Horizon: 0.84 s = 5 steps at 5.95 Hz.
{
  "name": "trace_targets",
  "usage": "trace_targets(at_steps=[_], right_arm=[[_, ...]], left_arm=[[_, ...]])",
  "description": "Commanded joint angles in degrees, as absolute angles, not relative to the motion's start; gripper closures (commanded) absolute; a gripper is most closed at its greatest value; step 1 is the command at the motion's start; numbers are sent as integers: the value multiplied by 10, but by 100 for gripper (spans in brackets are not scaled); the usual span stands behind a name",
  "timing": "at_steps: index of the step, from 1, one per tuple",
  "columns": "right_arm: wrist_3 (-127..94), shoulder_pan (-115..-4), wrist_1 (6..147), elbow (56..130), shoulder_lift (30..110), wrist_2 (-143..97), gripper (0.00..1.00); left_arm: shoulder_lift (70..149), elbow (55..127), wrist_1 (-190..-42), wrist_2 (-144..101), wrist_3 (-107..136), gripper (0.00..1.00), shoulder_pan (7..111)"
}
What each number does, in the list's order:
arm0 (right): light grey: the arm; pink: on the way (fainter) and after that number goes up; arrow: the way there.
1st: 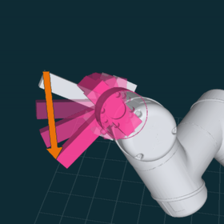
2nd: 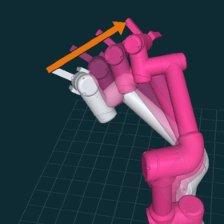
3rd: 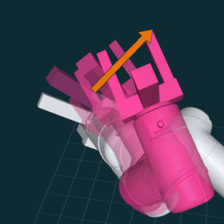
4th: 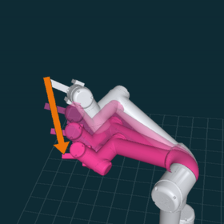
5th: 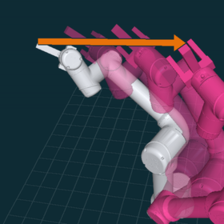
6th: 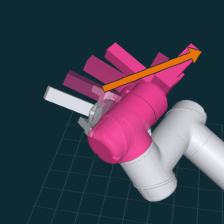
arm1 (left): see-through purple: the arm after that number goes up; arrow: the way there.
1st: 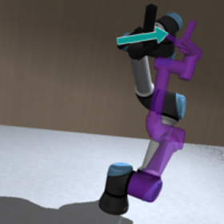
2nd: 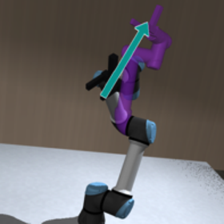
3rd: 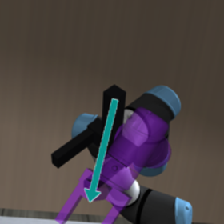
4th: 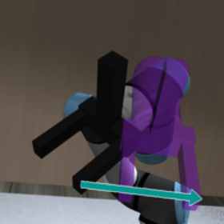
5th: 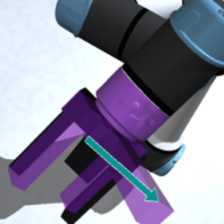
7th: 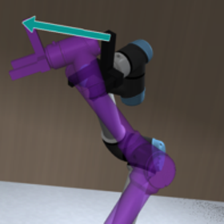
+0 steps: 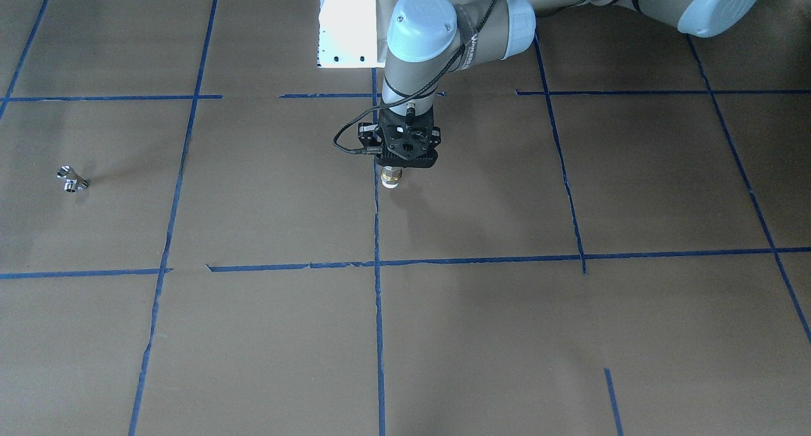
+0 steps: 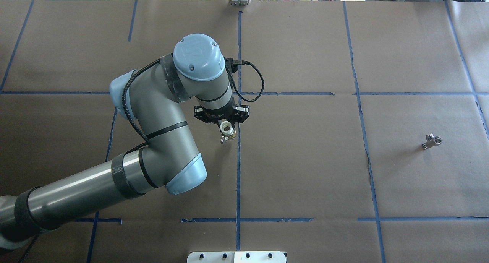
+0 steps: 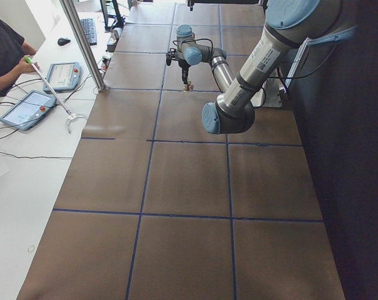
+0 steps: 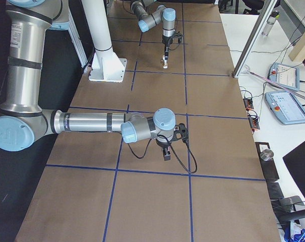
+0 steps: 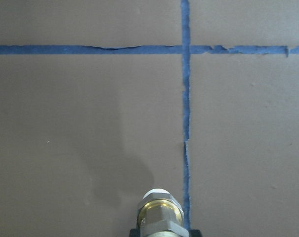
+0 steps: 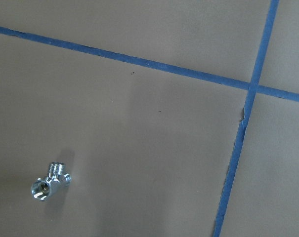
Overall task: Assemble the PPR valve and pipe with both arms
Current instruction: 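Carry the pipe fitting with the left gripper to the table center, then set the pipe fitting upright at the center and open the left gripper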
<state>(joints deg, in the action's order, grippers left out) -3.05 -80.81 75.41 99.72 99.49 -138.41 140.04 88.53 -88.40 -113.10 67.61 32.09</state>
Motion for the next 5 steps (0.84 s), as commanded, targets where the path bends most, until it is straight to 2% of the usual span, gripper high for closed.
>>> trace_targets(at_steps=[1,5], right_arm=[[-31,-808,755,998,995,-1383,0],[-31,-808,755,996,995,-1383,0]], left_arm=[[1447,821,-889,-1112,686,100,309],[1440,819,-888,-1107,686,100,305]])
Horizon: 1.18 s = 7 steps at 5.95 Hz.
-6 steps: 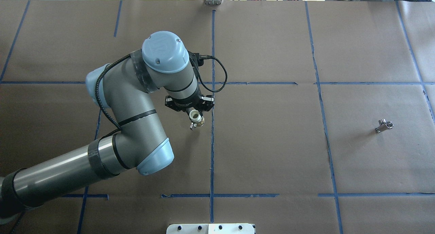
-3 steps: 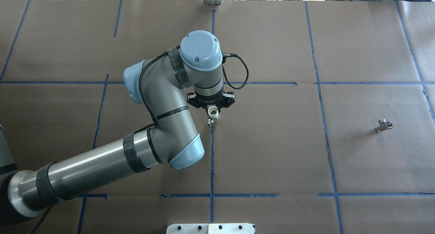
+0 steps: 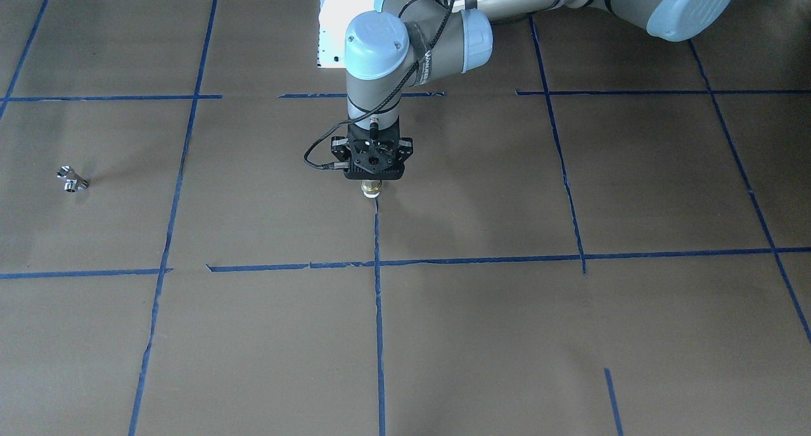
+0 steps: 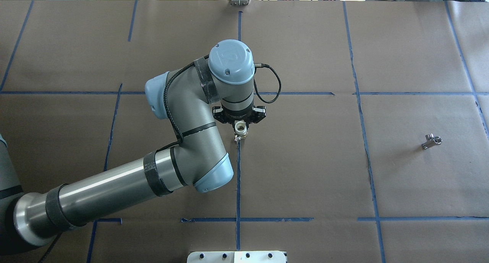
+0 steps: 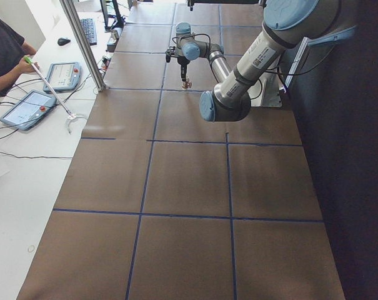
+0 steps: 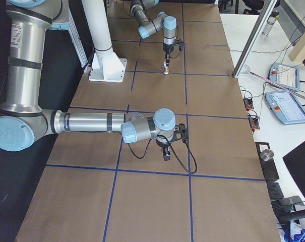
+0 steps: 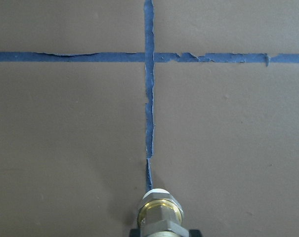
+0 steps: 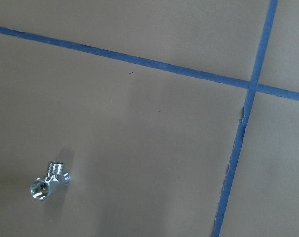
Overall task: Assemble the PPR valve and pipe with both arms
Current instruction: 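Set the pipe fitting upright at the center and open the left gripper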
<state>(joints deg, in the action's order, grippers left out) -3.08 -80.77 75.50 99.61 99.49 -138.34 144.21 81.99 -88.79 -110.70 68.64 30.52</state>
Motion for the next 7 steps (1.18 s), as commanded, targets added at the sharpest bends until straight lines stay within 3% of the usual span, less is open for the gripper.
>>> trace_targets(at_steps=[1,3,6,7], right_arm=[[-31,-807,755,997,995,-1383,0],[-32,-806,755,996,995,-1383,0],[-32,-804,755,996,995,-1383,0],[-31,-803,756,995,995,-1383,0]], left_arm=[[1439,819,-888,-1107,686,100,305],[1434,820,-889,-1107,686,98,305],[1432,823,-906,-1108,686,16,305],[1428,825,-908,-1108,686,9,305]])
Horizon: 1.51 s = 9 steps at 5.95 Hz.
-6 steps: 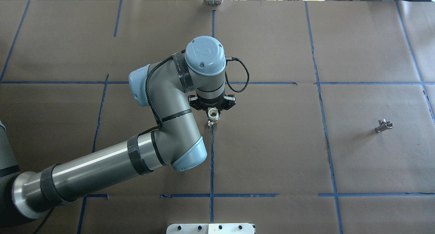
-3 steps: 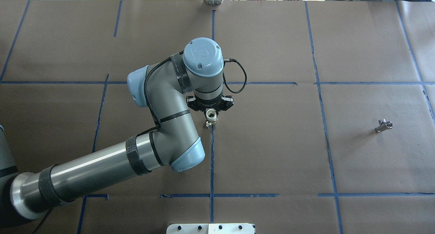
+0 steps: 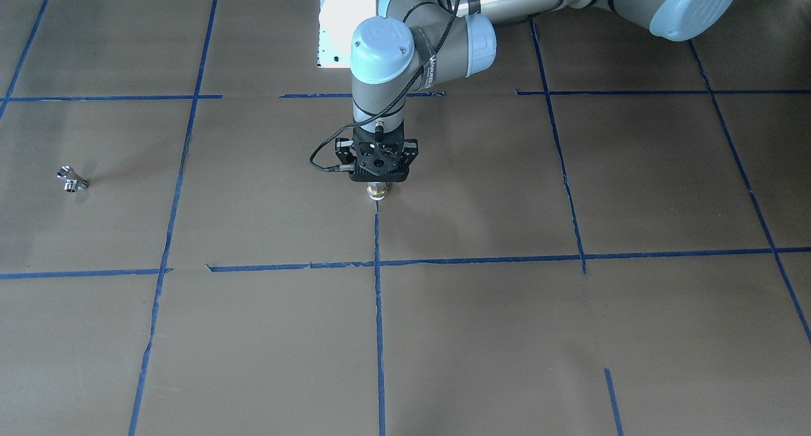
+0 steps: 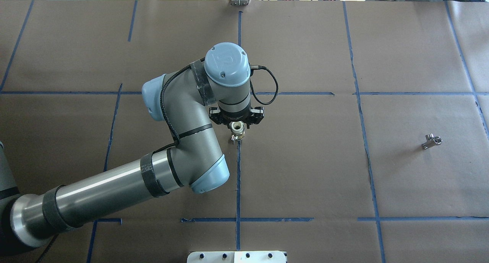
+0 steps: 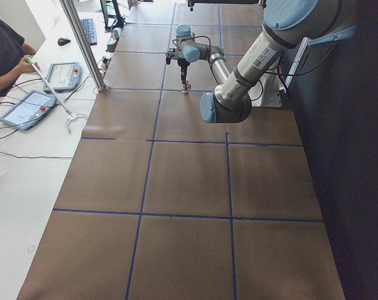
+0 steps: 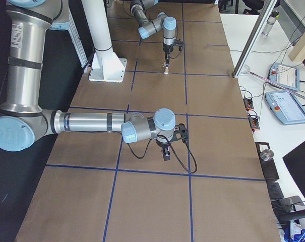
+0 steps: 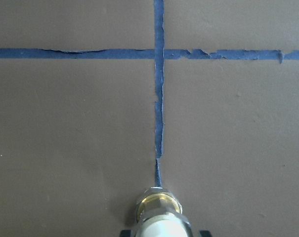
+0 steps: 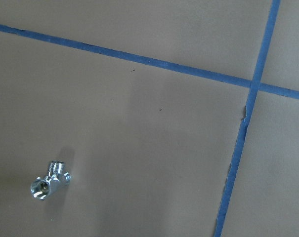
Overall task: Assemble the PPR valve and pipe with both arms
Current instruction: 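Set the pipe fitting upright at the center and open the left gripper, then grasp the chrome valve body with the right gripper while the left gripper lifts away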
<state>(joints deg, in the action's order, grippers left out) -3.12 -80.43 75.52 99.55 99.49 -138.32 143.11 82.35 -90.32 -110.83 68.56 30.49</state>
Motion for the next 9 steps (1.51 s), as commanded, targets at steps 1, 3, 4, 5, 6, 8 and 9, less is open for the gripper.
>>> trace_targets(at_steps=[1,3,4,5,6,8,9], right_arm=[[-39,-793,753,997,994,-1380,0],[-117,-740,751,1015,993,-1376,0],[-196,-706,709,1021,993,-1367,0],[-367,-636,618,1020,994,-1310,0],[-475,-578,547,1017,994,-1257,0],[-483,-546,542,1004,994,-1242,0],[-483,-536,542,990,993,-1235,0]], left_arm=[[1428,831,-917,-1108,688,7,307],[1382,932,-925,-1108,712,6,314],[1367,960,-925,-1109,714,6,321],[1362,963,-925,-1108,715,6,321],[1361,963,-925,-1108,719,6,322],[1354,966,-925,-1108,718,6,325],[1354,967,-925,-1109,718,6,325]])
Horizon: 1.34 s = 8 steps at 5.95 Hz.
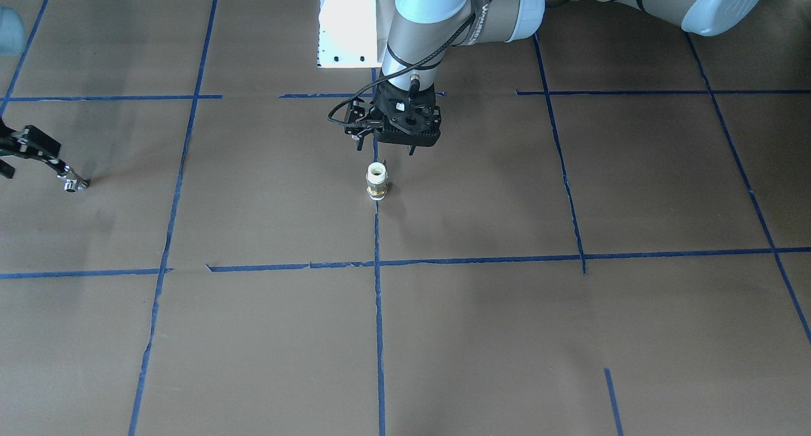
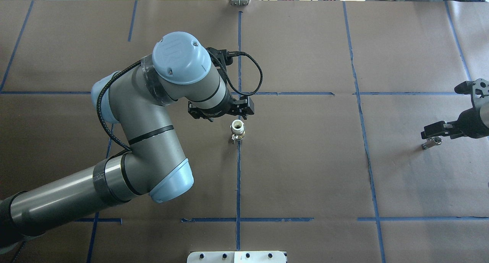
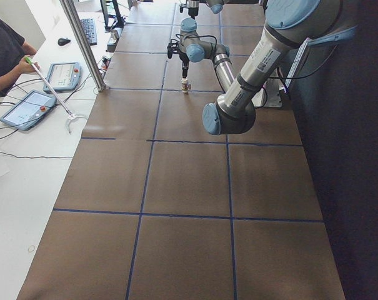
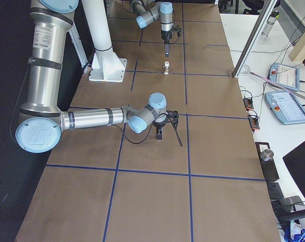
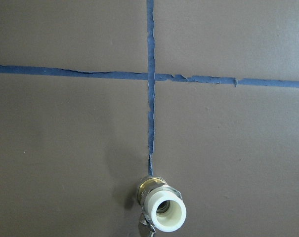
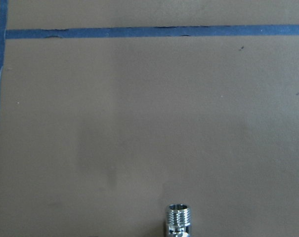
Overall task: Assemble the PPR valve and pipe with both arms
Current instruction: 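Grasp the chrome valve body with the right gripper while the left gripper lifts away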
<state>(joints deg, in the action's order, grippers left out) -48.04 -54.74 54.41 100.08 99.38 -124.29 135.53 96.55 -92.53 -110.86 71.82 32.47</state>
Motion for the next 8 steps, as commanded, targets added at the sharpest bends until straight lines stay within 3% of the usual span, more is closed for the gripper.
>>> trace_targets(at_steps=[1,2,3,4,5,8], right_arm=[[-481,-530,542,981,992,-1234,0],[-483,-524,542,965,978,-1231,2],[-484,-524,543,962,969,-1230,23],[-484,-524,543,962,969,-1230,56],[-483,-525,542,962,969,-1231,97],[-484,-526,549,996,969,-1235,100]], left_arm=[[1353,967,-925,-1109,717,6,325],[1353,968,-925,-1108,717,6,325],[1353,969,-925,-1109,717,6,325],[1353,969,-925,-1108,717,6,324],[1353,969,-925,-1108,716,6,325],[1353,973,-925,-1108,717,6,328]])
